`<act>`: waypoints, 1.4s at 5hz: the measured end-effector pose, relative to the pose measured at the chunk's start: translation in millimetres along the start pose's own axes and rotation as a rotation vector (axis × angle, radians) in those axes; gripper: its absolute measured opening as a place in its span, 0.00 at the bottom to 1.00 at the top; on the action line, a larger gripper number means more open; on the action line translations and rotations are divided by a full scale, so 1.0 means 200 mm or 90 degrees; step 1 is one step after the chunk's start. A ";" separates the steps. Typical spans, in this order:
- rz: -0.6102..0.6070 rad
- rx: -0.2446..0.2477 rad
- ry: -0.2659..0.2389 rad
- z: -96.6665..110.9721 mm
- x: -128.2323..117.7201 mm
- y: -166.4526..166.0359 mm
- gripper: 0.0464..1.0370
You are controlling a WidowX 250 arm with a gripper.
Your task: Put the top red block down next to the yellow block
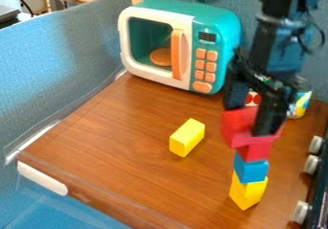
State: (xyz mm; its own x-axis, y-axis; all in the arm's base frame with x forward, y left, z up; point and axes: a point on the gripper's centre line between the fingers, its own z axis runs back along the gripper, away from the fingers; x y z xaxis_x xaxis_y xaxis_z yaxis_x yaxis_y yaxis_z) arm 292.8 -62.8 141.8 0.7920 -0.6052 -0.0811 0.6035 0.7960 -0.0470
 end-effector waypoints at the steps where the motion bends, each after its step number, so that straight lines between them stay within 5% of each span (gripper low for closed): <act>1: 0.016 -0.008 0.053 -0.11 0.01 0.02 0.96; 2: 0.018 -0.013 0.043 -0.09 0.02 0.03 0.90; 3: 0.022 -0.018 0.041 -0.09 0.01 0.05 0.65; 4: 0.020 -0.030 0.034 -0.09 0.02 0.04 0.57; 7: 0.029 -0.032 -0.010 0.00 0.02 0.03 0.57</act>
State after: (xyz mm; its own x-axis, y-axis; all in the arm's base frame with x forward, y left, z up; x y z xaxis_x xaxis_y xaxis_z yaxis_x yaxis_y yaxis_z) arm 300.8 -60.3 141.2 0.8201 -0.5681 -0.0691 0.5615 0.8221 -0.0941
